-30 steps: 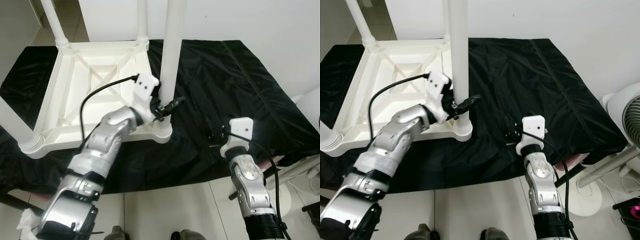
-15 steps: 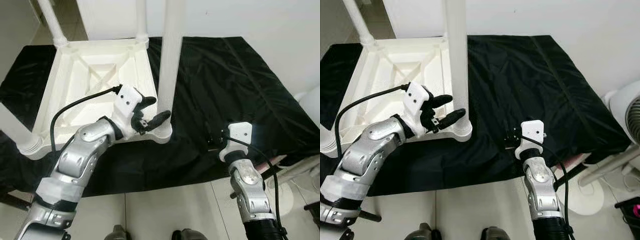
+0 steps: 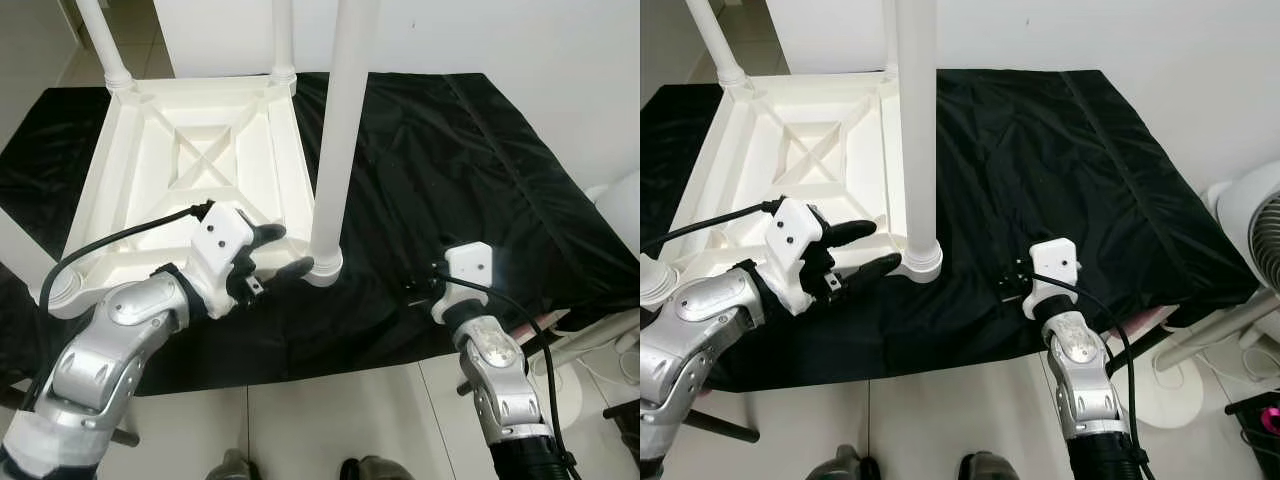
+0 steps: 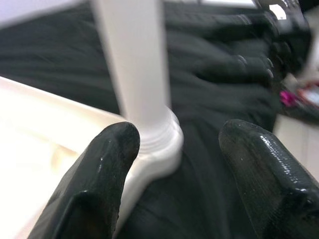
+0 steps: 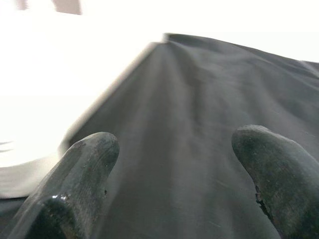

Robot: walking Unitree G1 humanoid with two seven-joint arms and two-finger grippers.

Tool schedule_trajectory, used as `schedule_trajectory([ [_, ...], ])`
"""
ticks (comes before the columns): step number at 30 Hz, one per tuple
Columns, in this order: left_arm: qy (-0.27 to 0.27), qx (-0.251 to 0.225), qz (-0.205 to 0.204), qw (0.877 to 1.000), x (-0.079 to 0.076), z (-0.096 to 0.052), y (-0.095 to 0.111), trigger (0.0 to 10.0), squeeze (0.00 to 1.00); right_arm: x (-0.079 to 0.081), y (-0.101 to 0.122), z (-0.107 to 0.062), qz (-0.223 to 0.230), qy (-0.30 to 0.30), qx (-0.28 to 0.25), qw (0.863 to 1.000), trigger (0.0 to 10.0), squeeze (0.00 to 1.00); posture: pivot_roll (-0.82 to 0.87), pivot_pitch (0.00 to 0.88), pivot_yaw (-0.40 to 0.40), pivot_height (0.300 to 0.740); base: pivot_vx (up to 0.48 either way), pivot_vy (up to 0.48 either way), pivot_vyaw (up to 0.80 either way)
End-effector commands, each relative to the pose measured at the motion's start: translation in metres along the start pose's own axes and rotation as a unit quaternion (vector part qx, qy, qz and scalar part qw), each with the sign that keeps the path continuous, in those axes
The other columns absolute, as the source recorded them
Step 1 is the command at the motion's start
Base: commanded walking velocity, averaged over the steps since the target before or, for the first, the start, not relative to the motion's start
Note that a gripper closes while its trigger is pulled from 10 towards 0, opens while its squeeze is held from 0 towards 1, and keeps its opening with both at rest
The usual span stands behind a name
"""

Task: Building children table

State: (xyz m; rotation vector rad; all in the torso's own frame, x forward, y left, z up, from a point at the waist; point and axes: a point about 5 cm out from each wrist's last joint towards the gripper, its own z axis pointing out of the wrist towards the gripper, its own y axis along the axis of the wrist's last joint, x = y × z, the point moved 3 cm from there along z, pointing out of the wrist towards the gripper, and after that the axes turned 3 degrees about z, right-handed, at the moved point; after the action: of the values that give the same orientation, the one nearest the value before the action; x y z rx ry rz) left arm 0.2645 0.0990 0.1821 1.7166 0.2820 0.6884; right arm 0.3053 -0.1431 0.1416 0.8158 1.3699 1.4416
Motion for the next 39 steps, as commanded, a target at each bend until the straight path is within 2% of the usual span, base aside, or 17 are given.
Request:
schedule_trajectory([
  [1,0.0,0.01,0.014,1.0,-0.002,0.0,-0.002,10.0,0.0,0.005,0.001,-0.001,0.007,0.017,0.0,1.0,10.0,1.0,-0.07,0.076,-0.006,0.74,0.0,0.0,0.0],
  [3,0.005,0.013,0.019,1.0,-0.002,0.0,-0.002,10.0,0.0,0.007,0.002,0.0,0.008,0.025,-0.001,1.0,10.0,1.0,-0.07,0.077,-0.009,0.74,0.0,0.0,0.0],
  [4,0.017,0.009,0.025,1.0,-0.001,0.001,-0.001,10.0,0.0,0.01,0.005,0.002,0.01,0.039,-0.002,0.999,10.0,0.0,-0.07,0.077,-0.01,0.74,0.0,0.0,0.0],
  [5,0.017,0.009,0.025,1.0,-0.001,0.001,-0.001,10.0,0.0,0.01,0.005,0.002,0.01,0.039,-0.002,0.999,10.0,0.0,-0.07,0.077,-0.01,0.74,0.0,0.0,0.0],
  [6,0.041,0.002,0.024,0.999,0.004,0.002,0.002,10.0,0.0,0.018,0.01,0.005,0.018,0.074,-0.005,0.997,10.0,0.0,-0.06,0.078,-0.011,0.74,0.0,0.0,0.0],
  [11,0.055,0.001,0.006,0.998,0.007,0.001,0.003,10.0,0.0,0.031,0.015,0.008,0.041,0.126,-0.005,0.991,10.0,0.0,-0.06,0.078,-0.011,0.74,0.0,0.0,0.0],
  [13,0.038,0.003,0.008,0.999,0.003,-0.002,0.003,10.0,0.0,0.039,0.018,0.01,0.045,0.157,-0.005,0.987,10.0,0.0,-0.06,0.078,-0.011,0.74,0.0,0.0,0.0],
  [15,0.038,0.003,0.008,0.999,0.003,-0.002,0.003,10.0,0.0,0.039,0.018,0.01,0.045,0.157,-0.005,0.987,10.0,0.0,-0.06,0.078,-0.011,0.74,0.0,0.0,0.0],
  [19,0.007,0.009,0.01,1.0,-0.007,-0.006,0.002,10.0,0.0,0.046,0.02,0.015,0.05,0.184,-0.004,0.982,10.0,0.0,-0.05,0.076,-0.016,0.74,0.0,0.0,0.0],
  [20,-0.018,0.01,0.002,1.0,-0.014,-0.009,0.003,10.0,0.0,0.049,0.021,0.019,0.049,0.192,-0.007,0.98,10.0,0.0,-0.05,0.074,-0.018,0.74,0.0,0.0,0.0],
  [22,-0.018,0.01,0.002,1.0,-0.014,-0.009,0.003,10.0,0.0,0.049,0.021,0.019,0.049,0.192,-0.007,0.98,10.0,0.0,-0.05,0.074,-0.018,0.74,0.0,0.0,0.0],
  [24,-0.084,0.021,-0.01,0.996,-0.034,-0.018,0.003,10.0,0.0,0.058,0.025,0.034,0.05,0.191,-0.02,0.98,10.0,0.0,-0.04,0.071,-0.025,0.74,0.0,0.0,0.0],
  [26,-0.084,0.021,-0.01,0.996,-0.034,-0.018,0.003,10.0,0.0,0.058,0.025,0.034,0.05,0.191,-0.02,0.98,10.0,0.0,-0.04,0.071,-0.025,0.74,0.0,0.0,0.0],
  [27,-0.104,0.025,-0.009,0.994,-0.041,-0.02,0.002,10.0,0.0,0.063,0.028,0.042,0.05,0.189,-0.027,0.98,10.0,0.0,-0.04,0.069,-0.03,0.74,0.0,0.0,0.0],
  [29,-0.114,0.029,-0.01,0.993,-0.045,-0.02,0.001,10.0,0.0,0.066,0.03,0.047,0.052,0.185,-0.033,0.981,10.0,0.0,-0.03,0.07,-0.031,0.74,0.0,0.0,0.0],
  [33,-0.111,0.028,-0.009,0.993,-0.045,-0.017,0.002,10.0,0.0,0.079,0.044,0.069,0.068,0.158,-0.058,0.983,10.0,0.0,-0.03,0.065,-0.038,0.74,0.0,0.0,0.0],
  [39,-0.107,0.027,-0.008,0.994,-0.045,-0.016,0.003,10.0,0.0,0.094,0.056,0.079,0.081,0.147,-0.08,0.982,10.0,0.0,-0.02,0.059,-0.038,0.74,0.0,0.0,0.0],
])
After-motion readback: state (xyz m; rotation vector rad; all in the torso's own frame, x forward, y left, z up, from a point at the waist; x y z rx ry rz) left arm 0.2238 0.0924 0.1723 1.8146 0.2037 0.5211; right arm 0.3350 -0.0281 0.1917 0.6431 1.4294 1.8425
